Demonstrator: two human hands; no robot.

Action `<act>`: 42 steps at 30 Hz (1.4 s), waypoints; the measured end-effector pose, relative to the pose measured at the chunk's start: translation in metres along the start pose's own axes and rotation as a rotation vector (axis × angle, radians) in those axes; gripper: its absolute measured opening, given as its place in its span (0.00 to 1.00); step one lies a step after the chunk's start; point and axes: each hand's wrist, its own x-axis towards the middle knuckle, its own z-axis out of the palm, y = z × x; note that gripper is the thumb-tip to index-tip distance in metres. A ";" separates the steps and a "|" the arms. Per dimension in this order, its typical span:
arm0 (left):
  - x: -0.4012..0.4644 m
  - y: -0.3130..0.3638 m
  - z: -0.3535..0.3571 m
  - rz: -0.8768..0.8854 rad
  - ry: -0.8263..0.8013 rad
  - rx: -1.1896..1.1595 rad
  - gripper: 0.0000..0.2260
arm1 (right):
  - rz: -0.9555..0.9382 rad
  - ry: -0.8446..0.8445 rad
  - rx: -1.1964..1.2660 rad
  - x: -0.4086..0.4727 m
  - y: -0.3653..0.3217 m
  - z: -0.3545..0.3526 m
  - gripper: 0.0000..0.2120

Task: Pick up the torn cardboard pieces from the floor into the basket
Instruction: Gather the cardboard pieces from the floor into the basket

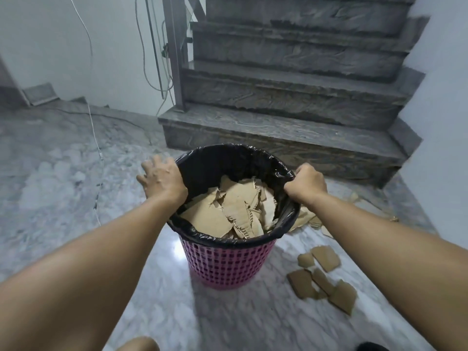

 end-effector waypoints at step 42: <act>-0.050 0.162 0.002 0.536 -0.368 -0.391 0.09 | 0.222 -0.649 0.108 0.041 0.054 -0.112 0.20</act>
